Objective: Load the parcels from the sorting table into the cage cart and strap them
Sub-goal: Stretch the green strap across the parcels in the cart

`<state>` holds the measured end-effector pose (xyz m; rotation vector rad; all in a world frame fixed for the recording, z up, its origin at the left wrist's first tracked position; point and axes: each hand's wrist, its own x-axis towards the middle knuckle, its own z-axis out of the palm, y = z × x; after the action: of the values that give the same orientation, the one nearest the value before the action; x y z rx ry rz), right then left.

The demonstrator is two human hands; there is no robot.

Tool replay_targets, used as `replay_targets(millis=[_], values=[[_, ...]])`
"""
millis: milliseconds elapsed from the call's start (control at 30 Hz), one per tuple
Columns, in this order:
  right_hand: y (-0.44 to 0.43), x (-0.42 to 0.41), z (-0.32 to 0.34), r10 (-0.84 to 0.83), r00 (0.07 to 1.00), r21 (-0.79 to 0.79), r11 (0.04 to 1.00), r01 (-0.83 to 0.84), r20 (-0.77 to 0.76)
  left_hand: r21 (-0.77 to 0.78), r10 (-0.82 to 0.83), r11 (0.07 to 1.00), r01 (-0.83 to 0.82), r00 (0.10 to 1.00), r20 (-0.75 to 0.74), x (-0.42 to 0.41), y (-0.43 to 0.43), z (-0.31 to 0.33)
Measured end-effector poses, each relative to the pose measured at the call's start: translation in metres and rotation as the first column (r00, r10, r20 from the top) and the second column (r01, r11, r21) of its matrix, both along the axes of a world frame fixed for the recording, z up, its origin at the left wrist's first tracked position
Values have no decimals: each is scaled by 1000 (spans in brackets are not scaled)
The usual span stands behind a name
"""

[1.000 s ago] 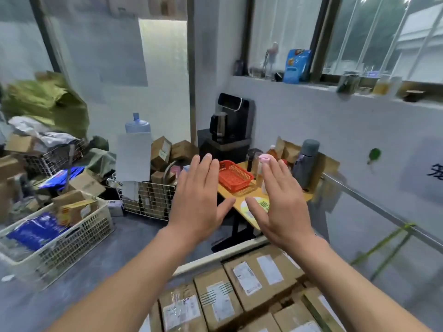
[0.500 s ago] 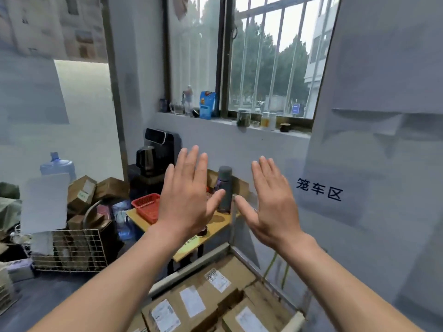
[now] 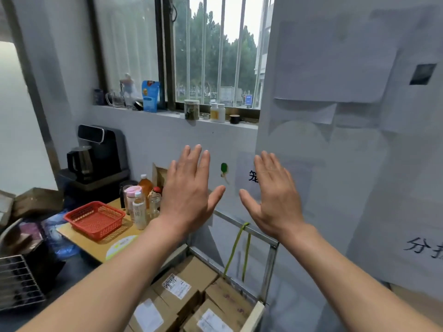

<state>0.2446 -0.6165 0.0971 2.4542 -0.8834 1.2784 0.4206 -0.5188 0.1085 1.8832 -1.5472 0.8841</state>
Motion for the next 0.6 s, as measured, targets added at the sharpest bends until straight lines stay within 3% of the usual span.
replay_targets(millis=[233, 600], values=[[-34, -7, -22, -107, 991, 59, 992, 112, -85, 66, -98, 993, 100, 995, -34, 10, -52, -32], [-116, 2, -88, -24, 939, 315, 939, 140, -343, 225, -80, 970, 96, 994, -78, 13, -130, -100]])
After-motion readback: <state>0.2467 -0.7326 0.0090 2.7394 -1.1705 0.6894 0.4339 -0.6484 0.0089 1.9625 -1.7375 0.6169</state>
